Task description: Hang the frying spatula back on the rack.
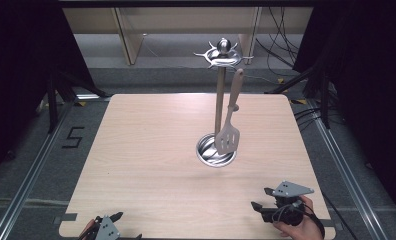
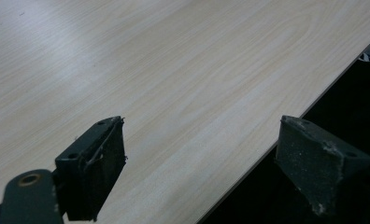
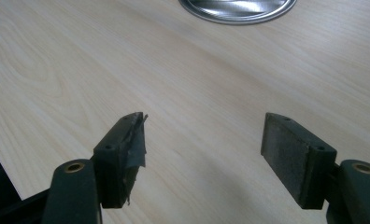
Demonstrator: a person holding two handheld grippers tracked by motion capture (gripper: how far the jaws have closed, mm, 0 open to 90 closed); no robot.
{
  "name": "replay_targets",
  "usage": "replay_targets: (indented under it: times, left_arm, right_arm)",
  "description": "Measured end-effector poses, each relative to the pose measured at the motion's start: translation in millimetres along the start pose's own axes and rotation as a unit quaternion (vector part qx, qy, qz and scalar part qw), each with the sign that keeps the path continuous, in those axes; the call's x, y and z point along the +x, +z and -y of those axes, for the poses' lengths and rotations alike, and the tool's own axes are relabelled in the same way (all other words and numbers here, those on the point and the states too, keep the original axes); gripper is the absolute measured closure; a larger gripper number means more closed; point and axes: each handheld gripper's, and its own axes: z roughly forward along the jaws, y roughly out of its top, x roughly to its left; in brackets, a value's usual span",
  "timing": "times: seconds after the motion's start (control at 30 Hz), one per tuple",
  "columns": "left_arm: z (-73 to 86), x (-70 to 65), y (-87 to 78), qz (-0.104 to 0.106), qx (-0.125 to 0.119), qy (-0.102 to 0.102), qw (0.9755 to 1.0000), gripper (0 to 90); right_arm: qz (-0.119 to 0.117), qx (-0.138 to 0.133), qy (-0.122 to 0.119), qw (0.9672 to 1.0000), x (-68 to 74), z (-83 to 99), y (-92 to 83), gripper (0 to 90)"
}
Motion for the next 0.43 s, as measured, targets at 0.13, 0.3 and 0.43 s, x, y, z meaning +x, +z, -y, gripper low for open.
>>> replay_targets:
  times: [0.13,0.3,0.43]
  left_arm:
    - [0.8,-2.2,2.0,0.001,-0.011,-0.016,0.9998,15.1]
    - [1.1,-3.0,2.5,-0.001,-0.014,-0.020,0.9997,15.1]
    - [1.2,-1.9,2.1,0.000,-0.012,-0.017,0.9998,15.1]
  right_arm:
    - [0.003,0.003,-0.002,1.0000,0.1,4.6,0.4,31.6]
    - [0.003,0.013,0.008,0.9999,0.6,6.4,-1.8,31.6]
    - [0.008,0.009,-0.006,0.9999,-1.8,6.8,-1.5,31.5]
